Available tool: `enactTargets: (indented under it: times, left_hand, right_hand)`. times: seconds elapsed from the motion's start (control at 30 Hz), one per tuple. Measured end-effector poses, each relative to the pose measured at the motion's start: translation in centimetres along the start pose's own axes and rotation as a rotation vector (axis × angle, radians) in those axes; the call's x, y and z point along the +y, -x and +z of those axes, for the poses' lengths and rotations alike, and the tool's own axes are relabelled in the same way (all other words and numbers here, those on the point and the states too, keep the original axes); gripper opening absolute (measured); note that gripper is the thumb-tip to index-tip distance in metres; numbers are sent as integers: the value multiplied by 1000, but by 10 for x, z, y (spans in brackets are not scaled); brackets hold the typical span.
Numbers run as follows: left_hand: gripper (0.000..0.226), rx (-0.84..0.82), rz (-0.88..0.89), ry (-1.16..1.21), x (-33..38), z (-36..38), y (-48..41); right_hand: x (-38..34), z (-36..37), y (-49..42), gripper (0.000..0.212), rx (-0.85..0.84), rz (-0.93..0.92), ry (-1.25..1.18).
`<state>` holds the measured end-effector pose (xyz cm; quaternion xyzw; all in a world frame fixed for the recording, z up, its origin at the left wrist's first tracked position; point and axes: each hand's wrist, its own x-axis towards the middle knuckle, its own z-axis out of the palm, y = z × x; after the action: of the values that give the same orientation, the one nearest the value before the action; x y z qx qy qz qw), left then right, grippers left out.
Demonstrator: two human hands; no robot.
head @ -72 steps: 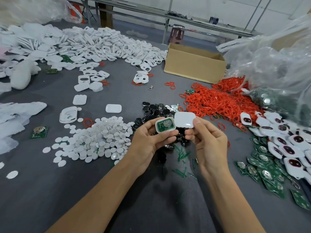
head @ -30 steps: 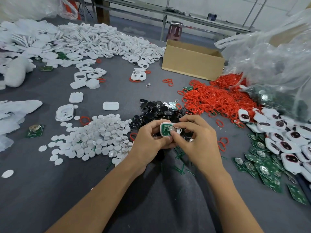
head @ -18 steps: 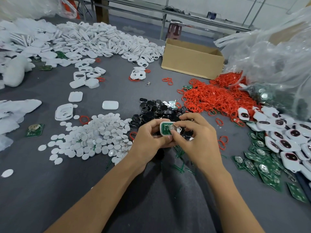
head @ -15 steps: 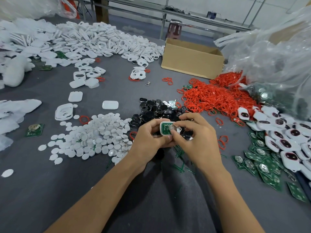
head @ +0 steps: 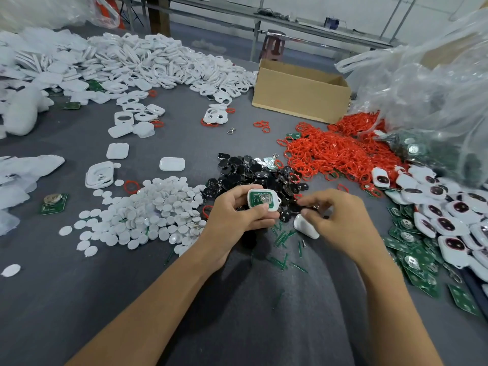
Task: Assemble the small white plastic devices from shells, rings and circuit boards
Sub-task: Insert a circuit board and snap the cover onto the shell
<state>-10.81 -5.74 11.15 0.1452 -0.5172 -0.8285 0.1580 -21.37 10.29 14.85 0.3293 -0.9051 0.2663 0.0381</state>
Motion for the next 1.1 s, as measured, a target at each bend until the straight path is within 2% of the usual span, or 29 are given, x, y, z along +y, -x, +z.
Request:
enactTargets:
  times: [0.07,0.13,0.3,0.4,0.5,0.63,0.73,0.83,1.1]
  left_hand:
    - [29,3,-13,14,1,0,0]
    - [29,2,-19,13,2,1,-1]
    - [31,-10,-27,18,2,0,0]
    - [32,-17,-22,8,1,0,0]
    - [33,-17,-16,-4,0,0,0]
    - [34,-15,-18,-4,0,-1,0]
    - [34,-18,-16,0,0,-1,-1]
    - [35,-24,-13,-15,-1,-2,-1]
    - [35,-42,-15,-6,0,-2,-1]
  right_hand:
    - [2,-1,1,27,-160,51,100]
    - [1,1,1,34,-239,83,130]
    - [1,3,0,39,-171,97,106]
    - [-5,1,0,24,-19,105,-152]
    - [-13,1,-1,6,21,148,-433]
    - [-13,-3,0,14,-21,232,-621]
    - [-7,-13,1,6,-42,257,-881]
    - [-10,-16,0,19,-19,239,-1124]
    - [-40,15,2,7,-22,372,-1244]
